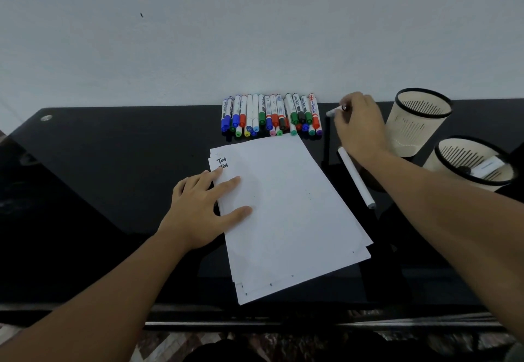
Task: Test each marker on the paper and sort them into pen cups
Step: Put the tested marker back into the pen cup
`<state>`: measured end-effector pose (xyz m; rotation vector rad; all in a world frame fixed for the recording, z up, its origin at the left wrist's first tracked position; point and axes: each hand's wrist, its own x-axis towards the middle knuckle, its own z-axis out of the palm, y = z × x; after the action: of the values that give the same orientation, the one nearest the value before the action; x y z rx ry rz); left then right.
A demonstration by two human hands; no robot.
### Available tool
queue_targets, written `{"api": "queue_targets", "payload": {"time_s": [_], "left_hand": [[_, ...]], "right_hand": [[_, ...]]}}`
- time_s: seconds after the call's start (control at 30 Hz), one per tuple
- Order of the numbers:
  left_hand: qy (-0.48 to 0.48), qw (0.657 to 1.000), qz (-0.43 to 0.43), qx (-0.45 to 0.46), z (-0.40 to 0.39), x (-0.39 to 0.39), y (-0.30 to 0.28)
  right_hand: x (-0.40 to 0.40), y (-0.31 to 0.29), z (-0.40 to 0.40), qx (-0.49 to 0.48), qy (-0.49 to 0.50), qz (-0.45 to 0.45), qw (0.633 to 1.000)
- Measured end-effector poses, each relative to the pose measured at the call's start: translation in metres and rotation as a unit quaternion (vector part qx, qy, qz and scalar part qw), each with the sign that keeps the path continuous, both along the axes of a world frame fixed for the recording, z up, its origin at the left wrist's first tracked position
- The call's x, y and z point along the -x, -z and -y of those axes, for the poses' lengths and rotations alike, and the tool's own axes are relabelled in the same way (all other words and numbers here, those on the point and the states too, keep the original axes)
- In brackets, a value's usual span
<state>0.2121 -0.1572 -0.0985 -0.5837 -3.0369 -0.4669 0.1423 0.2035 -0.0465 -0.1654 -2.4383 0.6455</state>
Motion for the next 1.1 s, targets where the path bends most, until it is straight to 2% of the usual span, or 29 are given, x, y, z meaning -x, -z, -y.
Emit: {"api": "queue_targets", "payload": {"time_s": [0.13,0.23,0.4,0.53,0.77,1.03,1.1], "left_hand": [[-0.002,1.0,0.0,0.002,0.0,-0.002,-0.002],[-0.002,1.0,-0.002,-0.004,-0.001,-0.002,-0.003],[-0.003,1.0,0.0,-0.028,-0.001,-0.002,-0.003],[-0.009,0.997,-0.03,-0.075,-0.001,-0.003,-0.003],[-0.007,0.991,-0.063,-0.12,-0.001,-0.007,-0.005],[0.013,0.985,-0.114,-0.128,0.002,-0.009,0.0],[0.009,0.984,-0.119,-0.133,0.001,-0.009,0.0]], "right_hand": [[-0.009,-0.017,0.019,-0.004,-0.058,-0.12,0.991],[-0.026,-0.033,0.051,-0.025,-0.158,-0.054,0.986],[-0.047,-0.026,0.105,-0.199,-0.256,0.107,0.94],[-0.058,-0.009,0.125,-0.16,-0.301,0.238,0.909],[-0.057,-0.002,0.133,-0.308,-0.294,0.217,0.879],[-0.061,-0.004,0.148,-0.297,-0.312,0.24,0.87],[-0.064,-0.003,0.149,-0.275,-0.307,0.244,0.878]]}}
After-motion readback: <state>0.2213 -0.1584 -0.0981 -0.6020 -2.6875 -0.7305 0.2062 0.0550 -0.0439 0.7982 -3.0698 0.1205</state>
